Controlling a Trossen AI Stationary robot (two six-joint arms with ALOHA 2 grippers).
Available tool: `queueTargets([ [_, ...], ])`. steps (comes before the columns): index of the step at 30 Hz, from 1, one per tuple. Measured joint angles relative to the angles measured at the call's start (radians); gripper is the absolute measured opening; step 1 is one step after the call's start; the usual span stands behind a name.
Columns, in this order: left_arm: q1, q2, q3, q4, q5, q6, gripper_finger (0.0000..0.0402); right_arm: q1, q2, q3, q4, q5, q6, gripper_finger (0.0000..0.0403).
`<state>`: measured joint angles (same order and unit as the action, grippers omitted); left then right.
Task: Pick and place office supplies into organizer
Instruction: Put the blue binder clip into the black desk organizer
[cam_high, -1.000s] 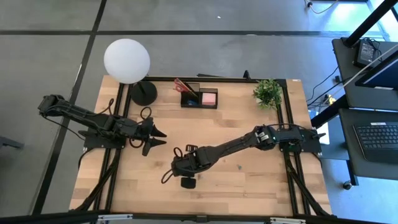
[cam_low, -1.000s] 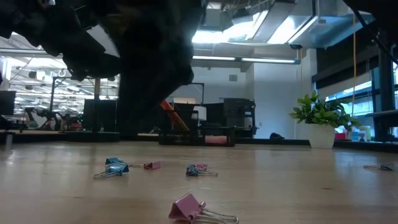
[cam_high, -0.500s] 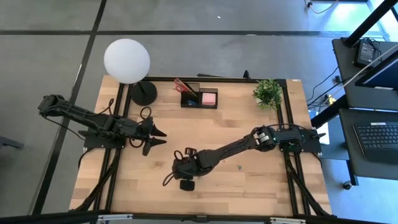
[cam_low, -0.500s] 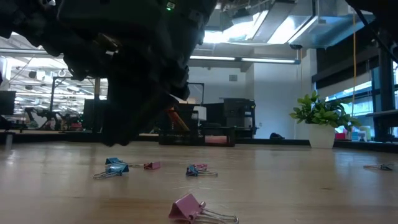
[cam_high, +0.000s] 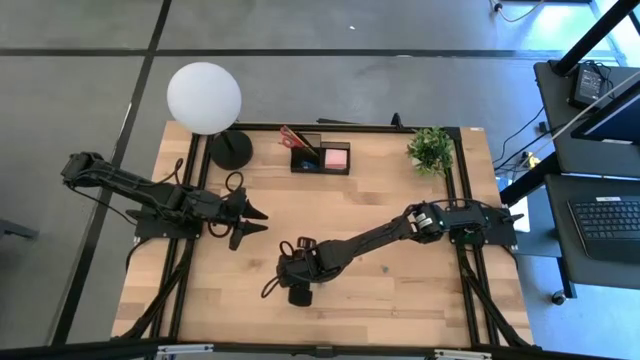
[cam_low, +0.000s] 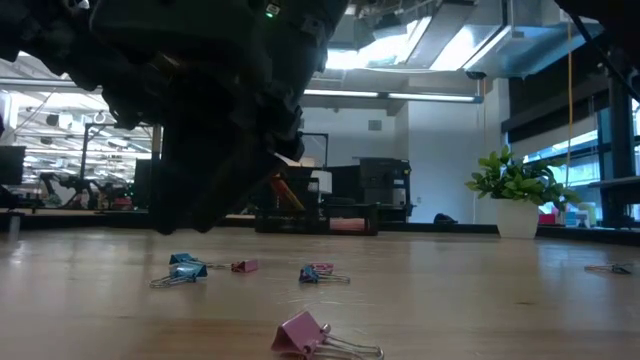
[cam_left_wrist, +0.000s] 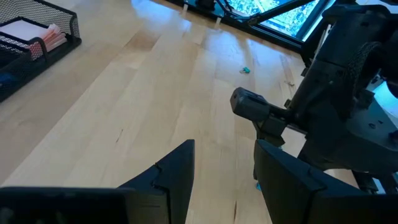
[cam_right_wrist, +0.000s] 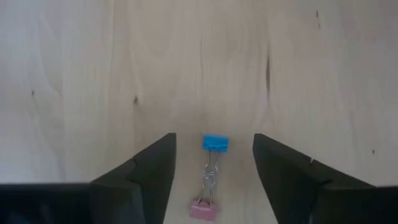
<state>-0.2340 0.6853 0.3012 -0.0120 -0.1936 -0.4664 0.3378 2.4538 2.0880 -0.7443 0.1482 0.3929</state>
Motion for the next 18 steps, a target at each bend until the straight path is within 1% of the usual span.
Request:
queueTargets([
  [3, 0.0, 0.0, 0.0, 0.0, 0.0, 0.0, 0.0159, 0.0, 0.0, 0.0, 0.0, 0.0, -0.005, 0.0226],
  [8, 0.0, 0.0, 0.0, 0.0, 0.0, -0.001, 0.0159, 0.0, 0.0, 0.0, -0.002, 0.016, -0.004, 0.0227],
  [11, 0.0, 0.0, 0.0, 0.0, 0.0, -0.001, 0.0159, 0.0, 0.003, 0.0, -0.001, 0.018, 0.027, 0.0227],
  [18, 0.0, 0.0, 0.0, 0.0, 0.0, -0.001, 0.0159, 0.0, 0.014, 0.0, -0.004, 0.021, 0.07, 0.0207],
])
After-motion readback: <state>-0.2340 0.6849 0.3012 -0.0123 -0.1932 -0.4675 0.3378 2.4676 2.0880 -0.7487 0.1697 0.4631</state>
